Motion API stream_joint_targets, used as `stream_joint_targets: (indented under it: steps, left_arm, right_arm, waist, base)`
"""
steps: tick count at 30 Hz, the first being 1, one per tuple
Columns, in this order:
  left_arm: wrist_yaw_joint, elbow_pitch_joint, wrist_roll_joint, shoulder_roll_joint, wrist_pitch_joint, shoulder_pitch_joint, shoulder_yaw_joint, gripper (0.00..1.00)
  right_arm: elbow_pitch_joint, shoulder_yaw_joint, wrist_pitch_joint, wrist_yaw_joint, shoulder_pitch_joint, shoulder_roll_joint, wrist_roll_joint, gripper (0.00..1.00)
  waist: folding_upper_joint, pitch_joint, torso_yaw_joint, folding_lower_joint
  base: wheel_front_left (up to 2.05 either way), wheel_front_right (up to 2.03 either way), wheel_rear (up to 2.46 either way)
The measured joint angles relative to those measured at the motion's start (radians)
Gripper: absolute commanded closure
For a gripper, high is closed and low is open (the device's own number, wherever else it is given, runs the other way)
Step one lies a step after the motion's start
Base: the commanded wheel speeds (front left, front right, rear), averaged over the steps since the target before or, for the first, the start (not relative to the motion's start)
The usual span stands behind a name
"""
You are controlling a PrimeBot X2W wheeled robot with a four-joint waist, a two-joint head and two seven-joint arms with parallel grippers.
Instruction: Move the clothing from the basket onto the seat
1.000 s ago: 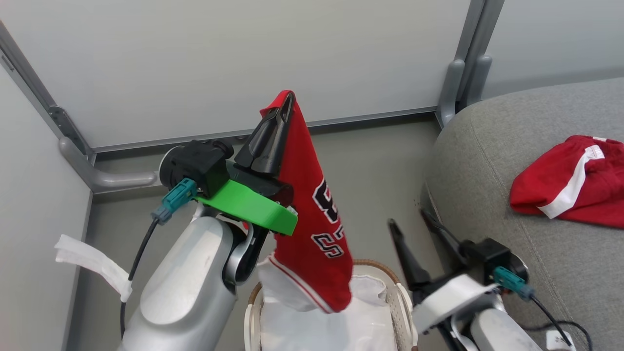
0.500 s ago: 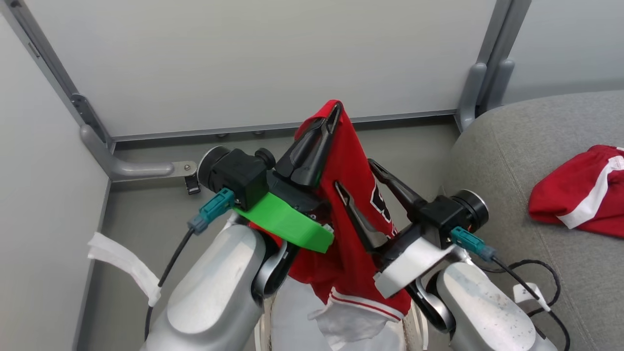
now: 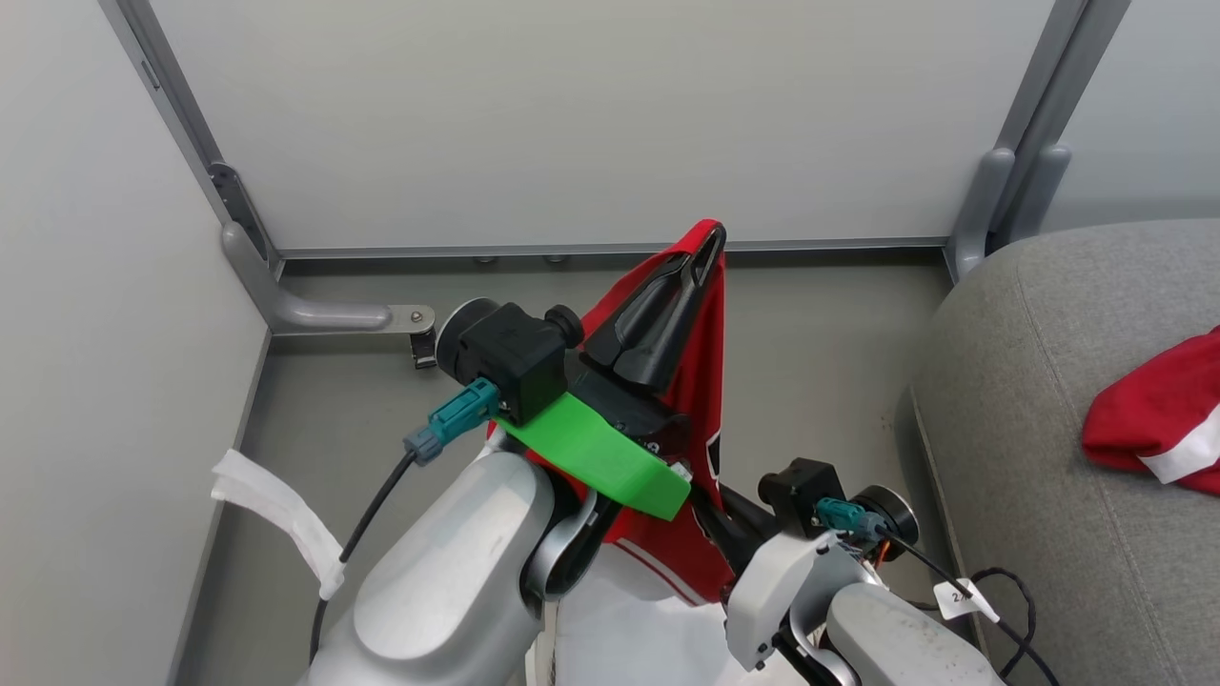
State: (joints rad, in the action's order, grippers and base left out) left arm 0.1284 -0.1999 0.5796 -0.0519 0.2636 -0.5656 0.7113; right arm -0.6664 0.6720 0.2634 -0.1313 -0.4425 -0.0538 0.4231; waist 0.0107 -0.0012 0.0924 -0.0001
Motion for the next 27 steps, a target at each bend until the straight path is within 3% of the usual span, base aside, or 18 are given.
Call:
stream_joint_targets:
  steps: [11,12,13,14,27]
  left_arm:
    - [-0.017,0.0,0.006,0.0,0.0,0.002,-0.022,1.0]
    - [-0.021,-0.002,0.004,0.0,0.0,0.003,-0.028,0.78]
    - [-0.023,-0.007,-0.002,0.0,0.0,0.005,-0.032,0.24]
    - [-0.023,-0.011,-0.003,0.0,0.0,0.007,-0.035,0.0]
    - [-0.023,-0.072,-0.082,0.002,0.0,0.016,-0.103,0.0]
  right_arm:
    - [-0.012,0.042,0.001,0.0,-0.017,-0.021,0.071,1.0]
    - [-0.008,0.042,0.001,0.0,-0.017,-0.024,0.072,1.0]
    - [-0.005,0.042,0.001,0.0,-0.016,-0.026,0.072,1.0]
    - [-0.002,0.039,0.001,0.0,-0.013,-0.027,0.075,1.0]
    - [0.17,-0.053,0.0,0.0,0.056,-0.064,0.07,1.0]
  waist:
    - [0.0,0.005,-0.044,0.0]
    - [0.0,0.006,-0.053,0.0]
    - [0.0,0.007,-0.063,0.0]
    - [0.0,0.008,-0.072,0.0]
    - [0.0,0.045,-0.313,0.0001]
  base:
    - [0.0,0.0,0.0]
    - [0.0,0.0,0.0]
    - [0.0,0.0,0.0]
    - [0.0,0.0,0.0]
    - [0.0,0.0,0.0]
